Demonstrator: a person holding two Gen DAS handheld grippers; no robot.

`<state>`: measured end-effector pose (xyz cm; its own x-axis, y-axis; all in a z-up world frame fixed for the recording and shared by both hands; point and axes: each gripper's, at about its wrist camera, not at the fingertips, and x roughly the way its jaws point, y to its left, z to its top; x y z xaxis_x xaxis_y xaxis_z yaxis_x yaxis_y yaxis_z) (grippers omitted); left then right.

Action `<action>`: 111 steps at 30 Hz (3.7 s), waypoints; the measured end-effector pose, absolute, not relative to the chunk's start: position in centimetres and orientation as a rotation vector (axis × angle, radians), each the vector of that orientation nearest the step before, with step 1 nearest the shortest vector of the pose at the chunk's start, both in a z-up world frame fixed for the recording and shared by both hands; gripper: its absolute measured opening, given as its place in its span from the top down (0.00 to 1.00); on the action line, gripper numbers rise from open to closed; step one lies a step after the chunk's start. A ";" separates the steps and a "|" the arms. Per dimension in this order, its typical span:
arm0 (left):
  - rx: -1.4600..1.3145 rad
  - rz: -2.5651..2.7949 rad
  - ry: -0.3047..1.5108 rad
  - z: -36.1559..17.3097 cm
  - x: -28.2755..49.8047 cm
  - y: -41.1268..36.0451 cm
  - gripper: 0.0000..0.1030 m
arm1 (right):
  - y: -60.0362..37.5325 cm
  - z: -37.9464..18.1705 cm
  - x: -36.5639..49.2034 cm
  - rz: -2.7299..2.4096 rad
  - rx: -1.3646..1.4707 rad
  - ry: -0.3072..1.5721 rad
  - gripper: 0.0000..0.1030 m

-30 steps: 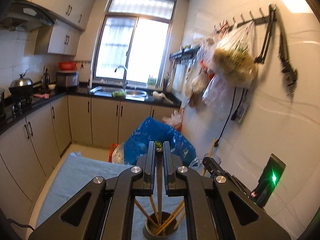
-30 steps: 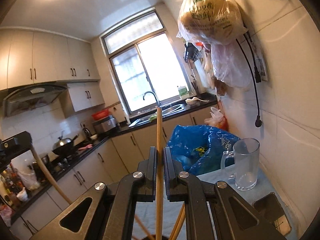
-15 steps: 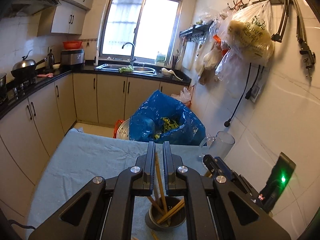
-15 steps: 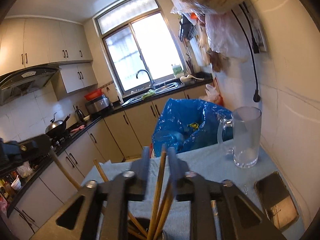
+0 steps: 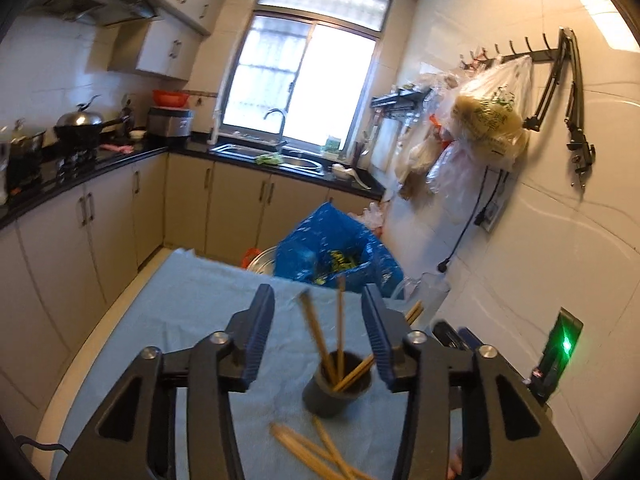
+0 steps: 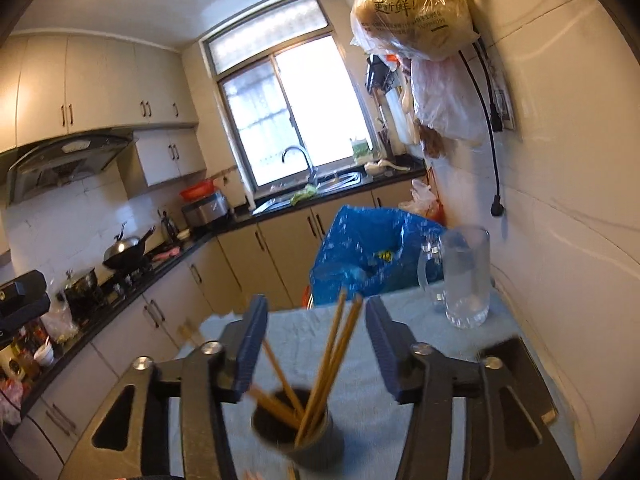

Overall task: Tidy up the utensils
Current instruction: 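Lower both grippers back to the loose chopsticks on the towel, then grasp a wooden chopstick with the left gripper while the right gripper grasps another, then lift both held chopsticks over the grey cup and open both grippers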

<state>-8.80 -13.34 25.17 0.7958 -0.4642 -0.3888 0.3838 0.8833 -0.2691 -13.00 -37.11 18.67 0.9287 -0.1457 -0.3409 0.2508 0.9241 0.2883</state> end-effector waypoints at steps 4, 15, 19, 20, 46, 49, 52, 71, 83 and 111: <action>-0.167 -0.413 0.551 20.1 -9.5 -11.6 0.52 | -35.4 13.3 -14.7 -0.141 0.315 0.524 0.37; -0.141 -0.359 0.936 6.4 -8.7 -11.2 0.52 | -31.2 4.3 -18.0 0.071 0.216 0.823 0.66; -0.133 -0.348 0.936 5.7 -9.1 -11.1 0.52 | -30.4 3.1 -17.8 0.058 0.161 0.878 0.73; -0.130 -0.344 0.932 5.7 -9.1 -11.0 0.52 | -30.4 2.7 -17.6 0.047 0.164 0.898 0.79; 0.051 -0.339 1.018 1.3 -7.0 -16.5 0.62 | -32.3 1.1 -18.3 0.024 0.353 0.935 0.91; 0.093 -0.344 1.025 1.2 -6.7 -17.7 0.88 | -32.0 1.0 -18.0 0.026 0.353 0.936 0.91; 0.158 -0.329 1.016 1.2 -7.2 -18.5 0.88 | -32.0 1.0 -18.0 0.027 0.346 0.945 0.91; 0.190 -0.392 1.145 1.8 -8.0 -11.9 0.90 | -31.0 1.4 -17.0 0.092 0.240 1.139 0.78; 0.217 -0.373 1.177 1.9 -3.9 -13.2 0.90 | -28.5 1.5 -7.7 0.038 0.052 1.266 0.78; 0.081 -0.481 0.728 14.9 -13.6 -10.8 0.94 | -31.3 12.6 -16.6 0.032 0.236 0.739 0.93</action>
